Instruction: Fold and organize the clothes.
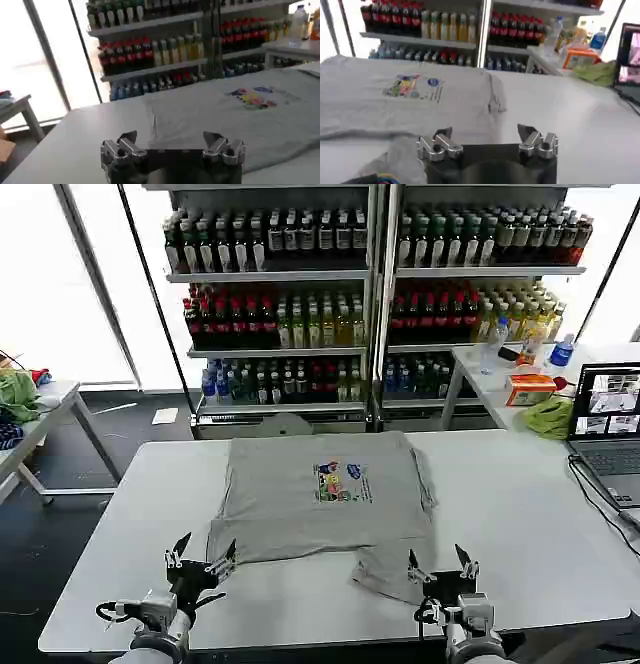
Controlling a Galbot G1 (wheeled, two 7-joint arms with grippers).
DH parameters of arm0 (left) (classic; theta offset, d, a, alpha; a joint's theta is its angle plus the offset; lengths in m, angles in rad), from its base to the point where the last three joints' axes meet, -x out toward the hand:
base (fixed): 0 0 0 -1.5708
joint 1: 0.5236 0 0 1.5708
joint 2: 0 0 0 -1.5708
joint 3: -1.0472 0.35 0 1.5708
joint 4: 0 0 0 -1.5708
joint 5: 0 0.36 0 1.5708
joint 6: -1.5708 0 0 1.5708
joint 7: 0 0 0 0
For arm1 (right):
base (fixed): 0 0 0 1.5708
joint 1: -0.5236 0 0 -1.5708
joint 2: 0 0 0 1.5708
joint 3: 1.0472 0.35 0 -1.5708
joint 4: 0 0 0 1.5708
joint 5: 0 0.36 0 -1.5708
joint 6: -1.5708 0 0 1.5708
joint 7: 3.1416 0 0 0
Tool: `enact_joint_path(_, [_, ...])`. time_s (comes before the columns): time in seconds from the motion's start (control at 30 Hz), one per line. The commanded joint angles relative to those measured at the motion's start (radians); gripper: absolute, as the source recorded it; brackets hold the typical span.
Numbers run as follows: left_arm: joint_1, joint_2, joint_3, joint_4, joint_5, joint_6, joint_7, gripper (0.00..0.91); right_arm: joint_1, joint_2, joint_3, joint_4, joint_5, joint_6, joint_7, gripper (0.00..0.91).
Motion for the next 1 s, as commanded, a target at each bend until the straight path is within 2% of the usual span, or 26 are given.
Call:
enact_joint_path(0.03, [-0.004, 0.020, 0.007, 0.051, -0.044, 0.027, 0.018, 0.907, -0.026, 0.002, -0.006, -0.001, 0.025, -0.011, 0.029, 0.907])
enact_joint_path(1.0, [-0.053, 0.021, 0.004, 0.166, -0.079, 0.002, 0.029, 0.907, -0.036, 0.062, -0.041, -0.051, -0.012, -0.004, 0.036, 0.907])
